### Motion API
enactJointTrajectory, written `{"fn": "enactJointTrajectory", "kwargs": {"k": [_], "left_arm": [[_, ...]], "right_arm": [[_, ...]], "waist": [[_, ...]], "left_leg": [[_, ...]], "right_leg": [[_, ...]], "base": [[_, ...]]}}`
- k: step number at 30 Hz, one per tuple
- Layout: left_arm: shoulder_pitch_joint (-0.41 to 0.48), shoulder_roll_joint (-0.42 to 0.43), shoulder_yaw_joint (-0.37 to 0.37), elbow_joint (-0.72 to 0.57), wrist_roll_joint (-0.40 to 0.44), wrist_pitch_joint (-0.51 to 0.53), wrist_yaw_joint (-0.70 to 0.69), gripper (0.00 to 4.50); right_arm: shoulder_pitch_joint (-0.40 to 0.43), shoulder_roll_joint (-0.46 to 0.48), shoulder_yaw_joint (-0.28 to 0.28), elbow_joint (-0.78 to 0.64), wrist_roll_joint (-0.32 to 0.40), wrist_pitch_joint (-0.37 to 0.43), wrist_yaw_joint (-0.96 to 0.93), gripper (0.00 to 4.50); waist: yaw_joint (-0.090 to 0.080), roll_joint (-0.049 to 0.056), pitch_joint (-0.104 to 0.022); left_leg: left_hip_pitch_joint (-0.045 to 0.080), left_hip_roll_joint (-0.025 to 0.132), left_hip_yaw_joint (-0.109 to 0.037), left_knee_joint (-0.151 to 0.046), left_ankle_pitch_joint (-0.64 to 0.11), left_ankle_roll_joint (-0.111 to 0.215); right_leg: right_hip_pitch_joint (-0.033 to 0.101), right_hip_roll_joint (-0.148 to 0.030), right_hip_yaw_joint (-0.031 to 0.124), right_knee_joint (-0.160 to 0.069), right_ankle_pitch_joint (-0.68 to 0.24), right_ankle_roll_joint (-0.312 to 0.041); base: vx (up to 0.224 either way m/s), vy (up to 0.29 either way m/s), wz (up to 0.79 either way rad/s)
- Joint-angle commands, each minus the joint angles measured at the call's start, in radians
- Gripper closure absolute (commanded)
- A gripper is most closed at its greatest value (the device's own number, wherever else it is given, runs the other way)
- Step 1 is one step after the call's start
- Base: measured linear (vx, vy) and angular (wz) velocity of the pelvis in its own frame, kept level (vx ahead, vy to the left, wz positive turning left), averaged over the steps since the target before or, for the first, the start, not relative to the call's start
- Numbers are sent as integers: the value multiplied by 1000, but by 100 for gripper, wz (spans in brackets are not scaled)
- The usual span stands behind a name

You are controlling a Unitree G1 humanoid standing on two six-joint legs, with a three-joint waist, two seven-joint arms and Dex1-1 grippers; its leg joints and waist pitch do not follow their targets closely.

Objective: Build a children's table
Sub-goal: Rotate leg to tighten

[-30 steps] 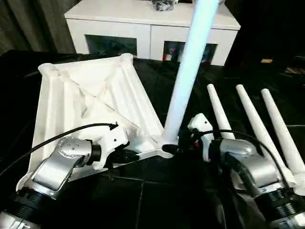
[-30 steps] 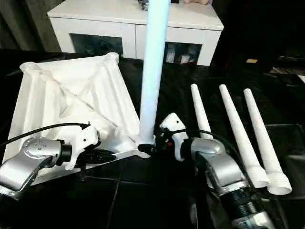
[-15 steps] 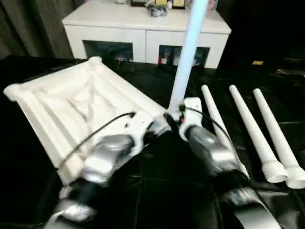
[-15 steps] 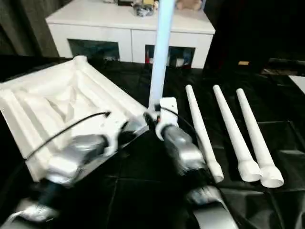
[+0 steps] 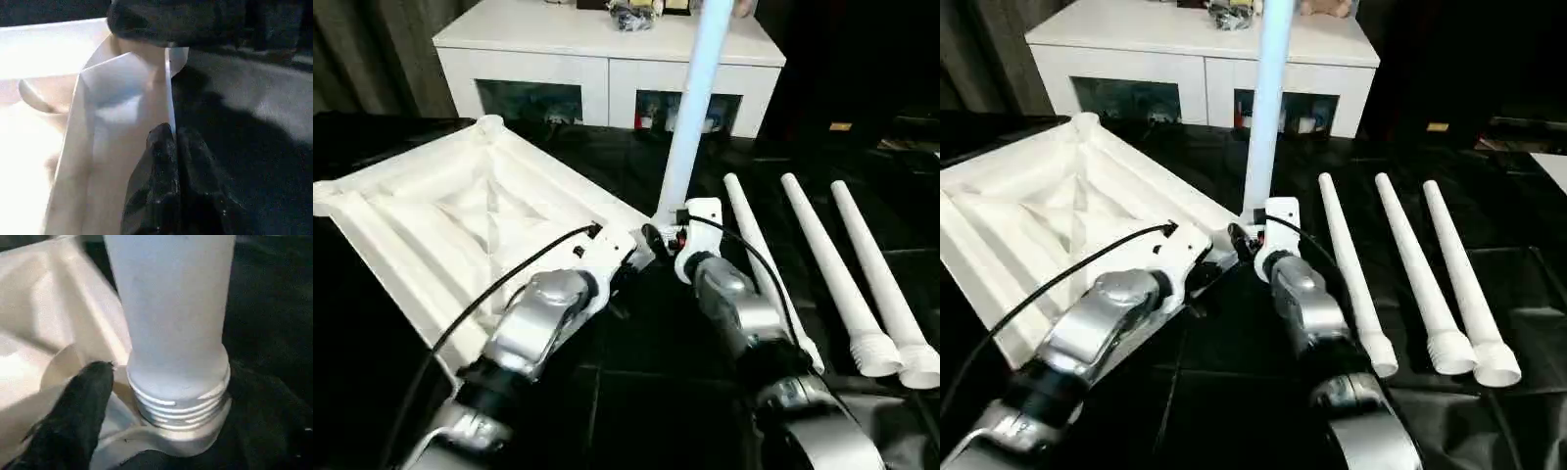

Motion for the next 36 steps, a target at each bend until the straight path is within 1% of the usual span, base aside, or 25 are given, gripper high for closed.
{"fn": "enactJointTrajectory", "kwargs": {"k": [1,2,3,4,5,6,7,8,9,10,11,12,13,16,21,22,23,26,27,29,30,31,32,33,36], "left_arm": [[25,59,-24,-30,10,-36,-74,450],[50,110,-35,-48,-1,-62,-139,450],[56,122,-38,-52,-4,-68,-156,450],[68,141,-38,-57,-13,-86,-187,450],[80,162,-40,-62,-23,-135,-230,450],[89,182,-39,-74,-38,-148,-265,450],[113,232,-36,-102,-73,-177,-351,450],[118,245,-36,-110,-81,-184,-372,450],[123,259,-30,-120,-98,-181,-397,450],[126,269,-20,-131,-116,-175,-418,450],[130,286,-7,-152,-151,-170,-463,450],[130,286,-7,-152,-151,-170,-463,450],[127,300,-3,-166,-172,-169,-494,450],[125,307,-3,-168,-180,-174,-513,450],[117,304,-5,-153,-180,-194,-522,450],[117,304,-5,-153,-181,-194,-525,450],[116,304,-4,-153,-182,-193,-528,450],[116,305,-2,-155,-183,-190,-532,450],[116,305,-1,-156,-184,-188,-535,450],[116,306,0,-156,-183,-188,-536,450],[115,306,0,-155,-182,-189,-536,450],[115,306,0,-153,-181,-190,-536,450],[115,306,1,-153,-181,-190,-536,450],[115,306,1,-153,-181,-189,-537,450],[115,307,0,-152,-181,-186,-543,450]], "right_arm": [[32,-58,31,-137,19,54,107,21],[80,-132,63,-235,32,88,204,15],[92,-150,71,-258,35,96,228,10],[115,-188,86,-299,37,100,276,5],[137,-226,99,-337,42,101,323,5],[154,-259,105,-369,51,105,364,5],[198,-342,120,-446,77,118,465,5],[209,-363,124,-465,86,123,491,5],[223,-393,130,-494,94,134,528,5],[234,-421,138,-515,97,134,563,5],[247,-455,144,-540,106,147,607,5],[247,-455,144,-540,106,147,607,5],[248,-469,146,-545,117,159,635,5],[242,-470,154,-539,112,157,648,5],[224,-441,176,-504,102,156,648,5],[222,-438,183,-495,94,154,648,21],[219,-435,187,-485,87,153,647,32],[212,-426,184,-466,81,154,642,50],[211,-423,186,-456,80,153,650,72],[211,-422,187,-449,77,150,653,78],[210,-418,186,-446,76,147,650,95],[209,-414,185,-443,77,147,647,95],[208,-413,184,-442,78,146,645,116],[207,-411,183,-441,81,147,645,116],[204,-411,187,-438,86,146,653,151]], "waist": [[9,6,-53],[13,8,-52],[15,8,-53],[15,12,-52],[16,12,-51],[16,13,-50],[18,17,-50],[22,14,-49],[21,17,-48],[21,16,-48],[22,13,-47],[24,14,-48],[23,12,-48],[24,12,-48],[24,12,-50],[24,10,-50],[25,12,-51],[25,11,-52],[25,12,-52],[26,12,-51],[26,12,-51],[26,13,-52],[26,13,-52],[26,12,-52],[26,12,-53]], "left_leg": [[-2,46,-15,-75,-95,43],[-3,47,-17,-76,-88,47],[-2,47,-17,-76,-84,50],[1,47,-16,-77,-88,48],[2,47,-15,-77,-101,48],[3,48,-13,-78,-113,45],[5,48,-15,-79,-139,41],[5,52,-15,-81,-134,48],[6,51,-14,-83,-140,47],[9,51,-13,-84,-145,47],[9,50,-10,-81,-144,47],[7,50,-11,-81,-139,48],[6,51,-11,-81,-131,51],[6,50,-11,-79,-123,50],[6,50,-11,-78,-104,46],[5,50,-12,-78,-98,47],[5,49,-12,-76,-89,47],[4,49,-12,-76,-81,50],[5,48,-12,-75,-80,50],[5,49,-11,-75,-83,50],[5,49,-11,-75,-83,49],[5,49,-12,-75,-81,49],[5,49,-12,-75,-79,49],[5,48,-11,-74,-79,49],[5,49,-11,-74,-72,52]], "right_leg": [[53,-67,38,-68,-28,-214],[57,-66,36,-67,-10,-212],[57,-66,37,-66,0,-212],[52,-63,35,-66,7,-219],[52,-64,36,-68,3,-226],[49,-66,36,-68,-9,-231],[54,-64,35,-72,-28,-232],[54,-67,39,-69,-9,-230],[53,-66,37,-69,-13,-234],[51,-64,37,-72,-21,-238],[49,-65,37,-72,-28,-252],[52,-67,37,-70,-29,-252],[52,-69,38,-70,-29,-256],[50,-70,38,-70,-39,-262],[51,-70,37,-67,-24,-265],[53,-70,37,-67,-19,-266],[53,-70,37,-65,-6,-267],[54,-70,37,-63,9,-269],[54,-69,36,-63,12,-271],[55,-70,36,-63,8,-271],[55,-70,37,-63,7,-270],[55,-70,37,-62,9,-270],[55,-70,37,-62,12,-270],[56,-70,37,-62,13,-270],[56,-69,36,-61,25,-273]], "base": [[0,0,0],[0,0,0],[0,0,0],[0,0,0],[0,0,0],[0,0,0],[0,0,0],[0,0,0],[0,0,0],[0,0,0],[0,0,0],[0,0,0],[0,0,0],[0,0,0],[0,0,0],[0,0,0],[0,0,0],[0,0,0],[0,0,0],[0,0,0],[0,0,0],[0,0,0],[0,0,0],[0,0,0],[0,0,0]]}}
